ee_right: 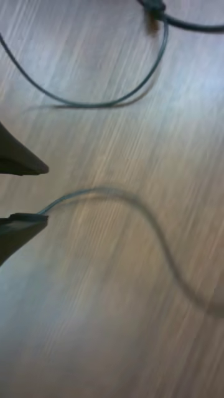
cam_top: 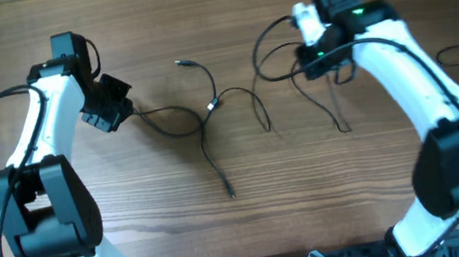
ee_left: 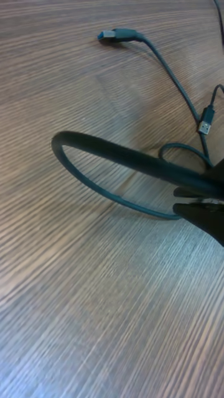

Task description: Untangle cables

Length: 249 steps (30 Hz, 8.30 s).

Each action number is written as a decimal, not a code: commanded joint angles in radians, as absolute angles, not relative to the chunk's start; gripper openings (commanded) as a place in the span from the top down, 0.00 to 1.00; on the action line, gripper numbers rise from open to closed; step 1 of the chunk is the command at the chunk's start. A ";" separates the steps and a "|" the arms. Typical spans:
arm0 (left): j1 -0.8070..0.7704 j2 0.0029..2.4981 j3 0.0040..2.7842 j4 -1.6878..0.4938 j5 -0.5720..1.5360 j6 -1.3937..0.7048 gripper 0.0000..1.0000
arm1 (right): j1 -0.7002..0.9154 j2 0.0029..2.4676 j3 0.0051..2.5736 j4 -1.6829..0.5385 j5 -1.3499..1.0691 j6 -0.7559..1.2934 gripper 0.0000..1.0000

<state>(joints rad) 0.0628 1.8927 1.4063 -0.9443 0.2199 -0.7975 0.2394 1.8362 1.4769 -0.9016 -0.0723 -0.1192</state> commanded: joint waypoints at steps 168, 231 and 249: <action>0.035 1.882 1.407 -0.934 0.212 -0.792 0.00 | 0.723 2.119 1.331 -0.163 -0.208 -0.472 0.01; 0.240 1.861 1.407 -1.089 0.264 -0.792 0.00 | 0.092 0.762 1.303 -0.905 0.107 0.112 0.00; 0.240 1.861 1.407 -1.089 0.264 -0.792 0.00 | 0.092 0.261 0.638 -0.584 0.314 0.422 0.00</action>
